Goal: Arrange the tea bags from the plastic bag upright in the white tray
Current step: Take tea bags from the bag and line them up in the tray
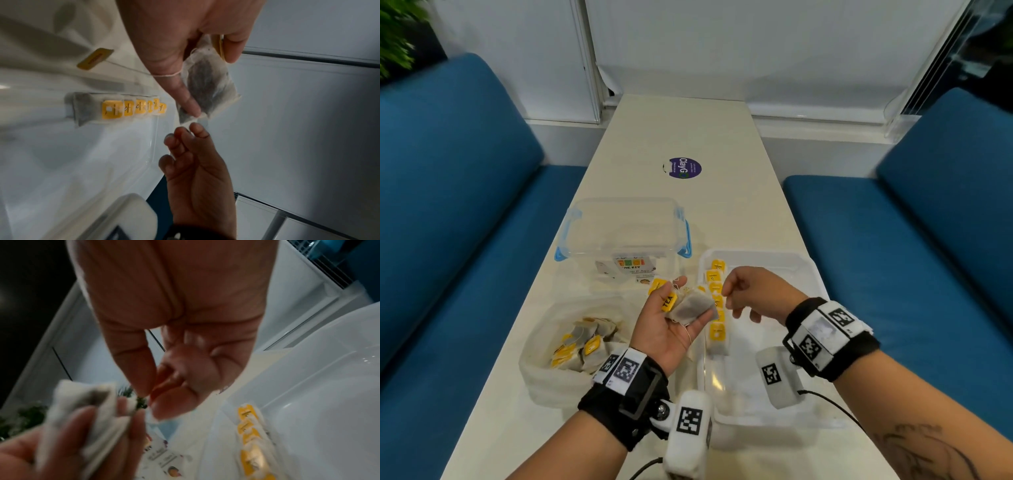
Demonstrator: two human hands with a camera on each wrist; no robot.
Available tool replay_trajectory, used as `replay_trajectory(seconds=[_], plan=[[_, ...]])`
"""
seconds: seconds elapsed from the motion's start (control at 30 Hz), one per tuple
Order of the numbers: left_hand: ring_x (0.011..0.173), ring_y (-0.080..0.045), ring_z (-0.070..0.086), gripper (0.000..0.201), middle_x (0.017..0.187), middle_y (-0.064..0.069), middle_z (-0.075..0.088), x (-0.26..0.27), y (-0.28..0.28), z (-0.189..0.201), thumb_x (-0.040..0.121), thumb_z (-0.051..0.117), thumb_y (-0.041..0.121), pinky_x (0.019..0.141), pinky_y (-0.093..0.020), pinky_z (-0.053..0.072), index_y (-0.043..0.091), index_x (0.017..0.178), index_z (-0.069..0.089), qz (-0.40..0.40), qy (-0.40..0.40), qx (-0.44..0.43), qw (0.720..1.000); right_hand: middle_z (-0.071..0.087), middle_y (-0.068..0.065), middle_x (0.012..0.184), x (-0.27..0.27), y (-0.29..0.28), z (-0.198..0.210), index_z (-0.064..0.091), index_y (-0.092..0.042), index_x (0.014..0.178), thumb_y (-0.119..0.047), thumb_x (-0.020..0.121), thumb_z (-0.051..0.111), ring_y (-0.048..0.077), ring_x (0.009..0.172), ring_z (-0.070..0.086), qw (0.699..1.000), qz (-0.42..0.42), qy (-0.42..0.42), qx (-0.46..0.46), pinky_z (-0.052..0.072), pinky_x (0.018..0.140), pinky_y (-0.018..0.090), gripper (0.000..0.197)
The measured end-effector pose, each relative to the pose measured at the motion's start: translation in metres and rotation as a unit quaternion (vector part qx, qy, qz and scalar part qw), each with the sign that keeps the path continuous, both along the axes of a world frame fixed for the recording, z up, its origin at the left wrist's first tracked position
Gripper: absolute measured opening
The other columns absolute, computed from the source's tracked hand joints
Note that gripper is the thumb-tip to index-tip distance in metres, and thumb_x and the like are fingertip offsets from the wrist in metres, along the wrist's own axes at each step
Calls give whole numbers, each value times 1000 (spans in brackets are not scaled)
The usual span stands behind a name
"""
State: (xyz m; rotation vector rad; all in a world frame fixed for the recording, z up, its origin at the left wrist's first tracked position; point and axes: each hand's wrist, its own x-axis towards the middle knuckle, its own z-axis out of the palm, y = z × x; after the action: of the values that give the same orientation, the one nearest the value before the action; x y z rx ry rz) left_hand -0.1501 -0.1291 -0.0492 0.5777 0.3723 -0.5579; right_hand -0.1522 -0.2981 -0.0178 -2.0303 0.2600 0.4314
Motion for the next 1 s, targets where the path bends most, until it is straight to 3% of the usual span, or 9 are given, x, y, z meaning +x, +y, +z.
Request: replay_trajectory(seconds=[0.13, 0.3, 0.47, 0.67, 0.8, 0.93, 1.0], plan=[[83, -32, 64, 20, 97, -16, 60, 0, -6, 1, 93, 48, 28, 52, -34, 59, 12, 93, 60, -9, 21, -19, 1000, 63, 4, 71, -18, 4, 7, 53, -14, 90, 7, 75, 60, 14, 61, 60, 997, 32, -8, 65, 39, 40, 21, 26], [57, -26, 68, 22, 70, -12, 70, -3, -11, 4, 94, 44, 29, 46, -25, 56, 14, 94, 60, -29, 21, -28, 999, 58, 3, 61, -28, 7, 3, 54, -10, 85, 6, 79, 66, 15, 54, 60, 988, -24, -71, 137, 39, 36, 20, 21], [52, -25, 64, 12, 85, -17, 60, -8, -18, 9, 90, 52, 22, 49, -24, 55, 14, 93, 61, -47, 18, -2, 999, 60, -5, 53, -32, 9, 2, 57, -10, 74, 4, 79, 66, 3, 45, 55, 991, -50, -92, 89, 39, 36, 19, 17], [58, -28, 68, 8, 78, -19, 66, -14, -20, 10, 89, 57, 17, 53, -25, 56, 11, 87, 62, -52, 15, 13, 998, 59, 10, 63, -35, 6, 1, 57, -8, 69, 9, 77, 62, 8, 46, 52, 987, -84, -104, 93, 42, 38, 20, 19], [63, -25, 70, 10, 70, -14, 71, -13, -20, 10, 89, 57, 16, 54, -25, 56, 9, 84, 62, -41, 17, 10, 999, 53, 8, 61, -36, 4, -1, 58, -10, 81, 9, 82, 55, 14, 47, 51, 980, -124, -113, 107, 46, 39, 24, 20], [80, -23, 66, 8, 88, -11, 67, -11, -23, 5, 91, 52, 8, 58, -25, 57, 9, 89, 60, -24, 4, 9, 1000, 53, 12, 71, -36, 4, -1, 62, -5, 101, 9, 86, 45, 16, 52, 55, 972, -137, -100, 163, 51, 44, 27, 26], [74, -23, 68, 12, 87, -13, 66, -9, -23, 1, 90, 50, 1, 58, -25, 57, 9, 89, 59, -29, 0, 12, 999, 57, 13, 73, -37, 8, -1, 61, 1, 106, 9, 86, 44, 16, 55, 56, 975, -123, -78, 170, 53, 45, 27, 27]])
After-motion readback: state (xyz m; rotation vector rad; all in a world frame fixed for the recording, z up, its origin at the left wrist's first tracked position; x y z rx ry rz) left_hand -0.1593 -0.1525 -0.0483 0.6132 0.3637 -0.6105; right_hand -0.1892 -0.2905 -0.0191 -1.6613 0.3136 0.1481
